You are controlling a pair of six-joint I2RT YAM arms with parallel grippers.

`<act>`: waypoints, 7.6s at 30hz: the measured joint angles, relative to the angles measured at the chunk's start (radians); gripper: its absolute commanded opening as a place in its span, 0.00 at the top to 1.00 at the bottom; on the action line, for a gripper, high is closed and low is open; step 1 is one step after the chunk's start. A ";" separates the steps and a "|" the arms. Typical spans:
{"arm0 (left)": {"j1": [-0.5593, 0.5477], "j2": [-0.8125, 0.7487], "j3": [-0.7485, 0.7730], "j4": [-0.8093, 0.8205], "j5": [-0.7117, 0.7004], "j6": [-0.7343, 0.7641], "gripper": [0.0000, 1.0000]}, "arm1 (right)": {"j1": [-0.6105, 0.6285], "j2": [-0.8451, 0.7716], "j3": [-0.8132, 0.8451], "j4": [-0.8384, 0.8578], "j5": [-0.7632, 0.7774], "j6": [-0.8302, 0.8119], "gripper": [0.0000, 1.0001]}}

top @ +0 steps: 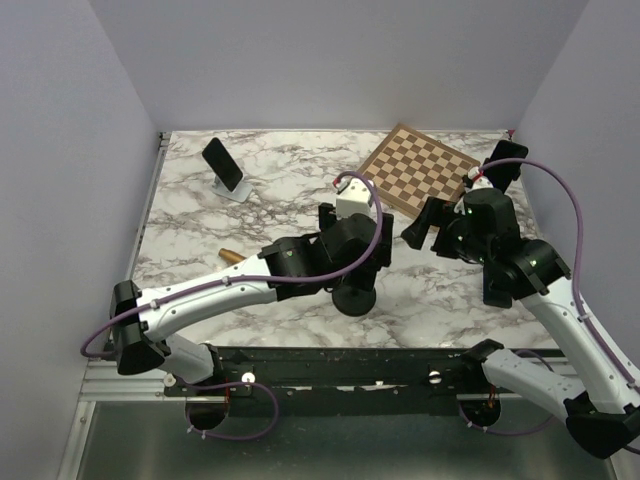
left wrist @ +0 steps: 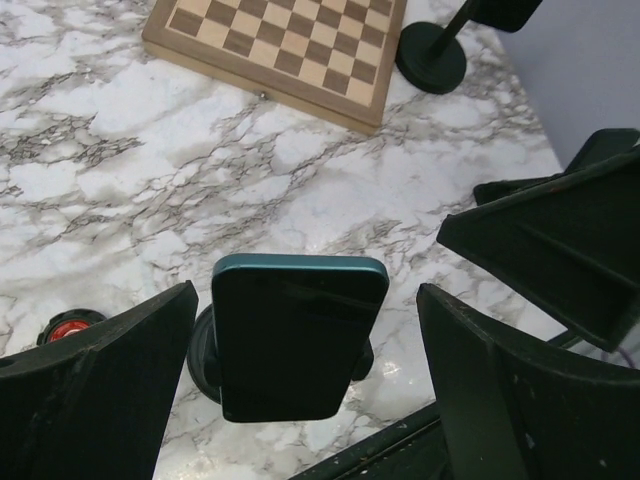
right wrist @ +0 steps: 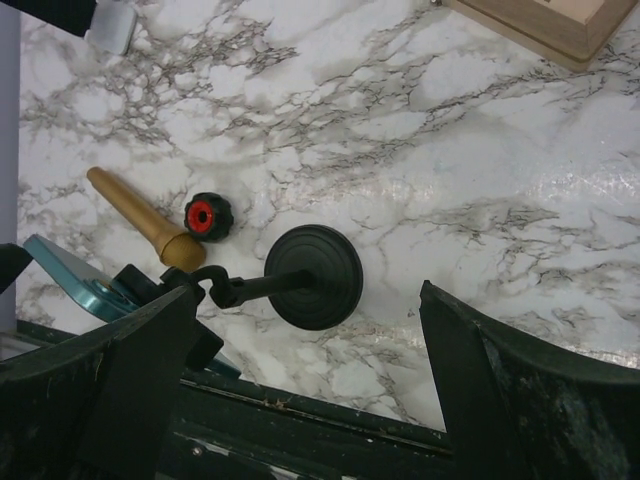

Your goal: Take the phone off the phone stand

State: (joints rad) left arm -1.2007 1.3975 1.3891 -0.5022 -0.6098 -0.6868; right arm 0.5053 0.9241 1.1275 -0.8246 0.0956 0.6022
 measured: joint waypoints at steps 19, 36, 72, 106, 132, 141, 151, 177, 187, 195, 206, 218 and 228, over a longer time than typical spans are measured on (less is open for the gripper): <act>0.359 -0.595 -0.514 0.178 0.571 0.061 0.01 | 0.019 -0.015 -0.111 0.345 -0.541 -0.046 0.08; 0.443 -0.480 -0.721 0.524 0.918 0.021 0.37 | 0.019 0.026 -0.266 0.600 -0.663 -0.040 0.41; 0.426 -0.318 -0.688 0.635 0.939 0.095 0.70 | 0.018 0.085 -0.339 0.758 -0.688 -0.068 0.99; 0.407 -0.370 -0.664 0.523 0.830 0.110 1.00 | 0.016 0.088 -0.375 0.864 -0.806 -0.268 0.99; 0.625 -0.320 -0.768 0.658 1.084 -0.006 1.00 | 0.019 0.110 -0.377 0.883 -0.962 -0.264 0.99; 0.626 -0.414 -0.825 0.669 1.131 0.001 0.36 | 0.019 0.114 -0.377 0.893 -0.983 -0.244 0.99; 0.626 -0.637 -0.947 0.726 1.180 0.013 0.35 | 0.019 0.119 -0.377 0.898 -0.989 -0.246 0.99; 0.606 -0.412 -0.898 0.905 1.250 -0.019 0.51 | 0.016 0.138 -0.377 0.935 -1.039 -0.250 0.99; 0.603 -0.353 -0.894 0.870 1.186 -0.009 0.58 | 0.023 0.106 -0.373 1.003 -1.149 -0.172 0.99; 0.603 -0.394 -0.892 0.823 1.149 0.000 0.39 | 0.023 0.076 -0.356 1.048 -1.093 -0.094 0.99; 0.603 -0.621 -0.740 0.463 0.925 0.063 0.22 | 0.023 0.077 -0.214 0.979 -0.845 -0.033 0.99; 0.603 -0.651 -0.253 0.138 0.449 0.261 0.11 | 0.024 0.391 0.126 0.641 -0.498 -0.072 0.99; 0.603 -0.620 -0.138 0.221 0.323 0.435 0.11 | 0.051 0.639 0.306 0.528 -0.378 -0.078 0.99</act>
State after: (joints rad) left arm -0.5980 0.7776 1.2510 -0.2813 -0.2867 -0.2523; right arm 0.5568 1.5627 1.4330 -0.2966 -0.2821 0.5243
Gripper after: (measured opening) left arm 0.892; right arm 0.212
